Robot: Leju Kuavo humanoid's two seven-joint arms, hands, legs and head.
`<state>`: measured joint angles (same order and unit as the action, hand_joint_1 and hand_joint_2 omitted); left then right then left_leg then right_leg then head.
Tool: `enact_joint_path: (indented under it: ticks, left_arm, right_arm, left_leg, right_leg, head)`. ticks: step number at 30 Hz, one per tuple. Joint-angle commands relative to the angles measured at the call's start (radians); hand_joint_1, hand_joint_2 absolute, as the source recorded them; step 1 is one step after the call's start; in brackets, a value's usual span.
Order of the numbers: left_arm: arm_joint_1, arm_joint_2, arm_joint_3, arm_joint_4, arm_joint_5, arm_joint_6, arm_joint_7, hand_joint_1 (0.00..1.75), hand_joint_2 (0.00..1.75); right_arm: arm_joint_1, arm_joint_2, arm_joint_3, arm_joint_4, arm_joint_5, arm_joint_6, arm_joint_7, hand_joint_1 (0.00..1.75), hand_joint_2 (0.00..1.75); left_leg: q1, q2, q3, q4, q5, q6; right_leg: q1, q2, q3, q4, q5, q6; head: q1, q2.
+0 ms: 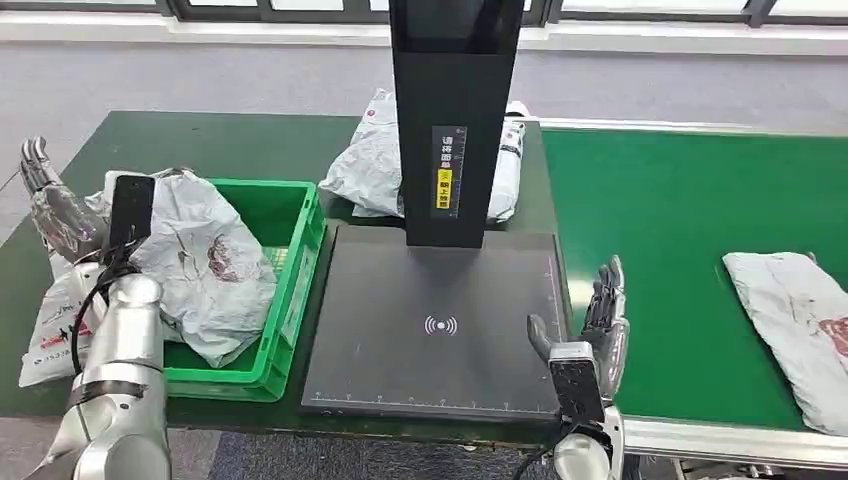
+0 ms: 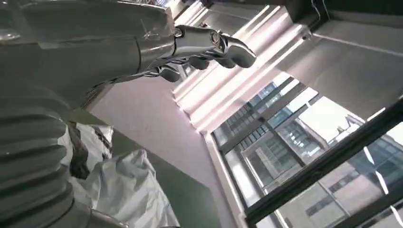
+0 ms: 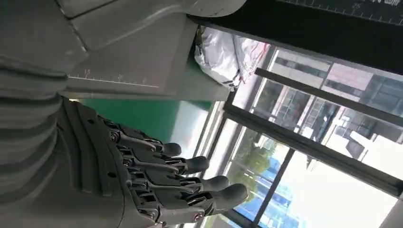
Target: Moved the parcel from conveyor to table for the left to box.
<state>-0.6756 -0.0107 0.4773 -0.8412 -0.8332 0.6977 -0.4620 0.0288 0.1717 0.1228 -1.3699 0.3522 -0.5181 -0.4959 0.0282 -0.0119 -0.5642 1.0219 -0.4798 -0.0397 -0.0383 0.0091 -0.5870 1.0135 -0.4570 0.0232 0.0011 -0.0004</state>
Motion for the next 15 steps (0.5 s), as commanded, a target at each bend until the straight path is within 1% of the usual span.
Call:
enact_joint_path:
  ticks: [1,2,4,5,6,7,8,9,10,12,13,15]
  left_arm:
    - [0.074,-0.027,-0.208,-0.117,0.219,-0.057,0.033,0.00,1.75]
    - [0.092,-0.026,-0.278,-0.135,0.272,-0.108,0.053,0.00,1.75]
    - [0.139,-0.054,-0.384,-0.188,0.455,-0.322,0.023,0.00,1.75]
    - [0.166,-0.063,-0.432,-0.204,0.501,-0.390,0.021,0.00,1.75]
    - [0.192,-0.065,-0.474,-0.222,0.538,-0.377,0.012,0.00,1.75]
    - [0.204,-0.063,-0.498,-0.229,0.551,-0.357,0.010,0.00,1.75]
    - [0.210,-0.055,-0.513,-0.233,0.566,-0.357,0.009,0.00,1.75]
    - [0.238,-0.061,-0.540,-0.252,0.620,-0.419,0.007,0.00,1.75]
    - [0.269,-0.081,-0.562,-0.253,0.699,-0.532,0.031,0.00,1.75]
    - [0.305,-0.118,-0.576,-0.240,0.688,-0.546,0.011,0.00,1.75]
    - [0.322,-0.133,-0.628,-0.204,0.684,-0.554,0.006,0.00,1.75]
    - [0.321,-0.138,-0.650,-0.180,0.693,-0.529,-0.015,0.00,1.75]
  right_arm:
    - [-0.046,-0.025,0.063,0.065,-0.036,0.070,0.005,0.00,1.75]
    - [-0.053,-0.026,0.061,0.080,-0.036,0.077,0.017,0.00,1.75]
    - [-0.080,-0.034,0.063,0.132,-0.009,0.076,0.032,0.00,1.75]
    - [-0.097,-0.039,0.066,0.162,0.014,0.065,0.040,0.00,1.75]
    - [-0.112,-0.041,0.064,0.185,0.013,0.073,0.038,0.00,1.75]
    - [-0.120,-0.040,0.059,0.198,0.013,0.074,0.033,0.00,1.75]
    - [-0.122,-0.040,0.058,0.201,0.013,0.077,0.030,0.00,1.75]
    - [-0.135,-0.041,0.055,0.222,0.020,0.054,0.027,0.00,1.75]
    - [-0.155,-0.042,0.056,0.247,0.022,0.050,0.029,0.00,1.75]
    - [-0.185,-0.035,0.052,0.278,0.021,0.053,0.030,0.00,1.75]
    - [-0.206,-0.029,0.053,0.297,0.010,0.061,0.030,0.00,1.75]
    - [-0.213,-0.026,0.057,0.301,0.008,0.057,0.031,0.00,1.75]
  left_leg:
    - [0.000,0.000,-0.001,-0.001,0.001,0.002]
    - [0.000,0.000,-0.001,-0.002,0.002,0.003]
    - [0.001,-0.001,-0.001,-0.001,0.002,0.003]
    - [0.000,-0.002,-0.001,-0.001,0.001,0.002]
    - [0.001,-0.003,-0.001,-0.002,0.002,0.004]
    - [0.000,-0.001,0.000,-0.002,0.002,0.003]
    - [0.000,-0.002,0.001,-0.002,0.002,0.003]
    - [0.000,-0.003,0.000,-0.002,0.002,0.003]
    - [0.000,-0.002,-0.001,-0.001,0.001,0.003]
    - [-0.001,0.000,0.000,-0.002,0.001,0.004]
    - [-0.001,0.001,0.001,-0.001,0.000,0.003]
    - [-0.002,0.002,0.001,-0.001,0.000,0.003]
  right_leg:
    - [0.001,-0.001,0.000,-0.001,0.001,-0.002]
    - [0.001,-0.002,0.000,-0.003,0.002,-0.003]
    - [0.002,-0.003,0.000,-0.003,0.002,-0.003]
    - [0.001,-0.003,0.000,-0.002,0.001,-0.002]
    - [0.001,-0.005,0.001,-0.004,0.002,-0.003]
    - [0.000,-0.003,0.001,-0.003,0.001,-0.002]
    - [0.001,-0.004,0.002,-0.005,0.002,-0.002]
    - [0.000,-0.005,0.002,-0.004,0.002,-0.002]
    - [0.000,-0.004,0.001,-0.002,0.001,-0.002]
    - [0.000,-0.002,0.002,-0.004,0.002,-0.002]
    - [-0.001,-0.001,0.001,-0.003,0.001,-0.002]
    - [-0.002,0.000,0.001,-0.002,0.001,-0.001]
  head:
    - [0.000,0.000]
    - [0.000,0.000]
    - [0.000,0.000]
    - [0.000,0.000]
    - [0.000,0.000]
    - [0.000,0.000]
    - [0.000,0.000]
    - [0.000,0.000]
    - [0.000,0.000]
    - [0.000,0.000]
    - [0.000,0.000]
    - [-0.001,0.000]
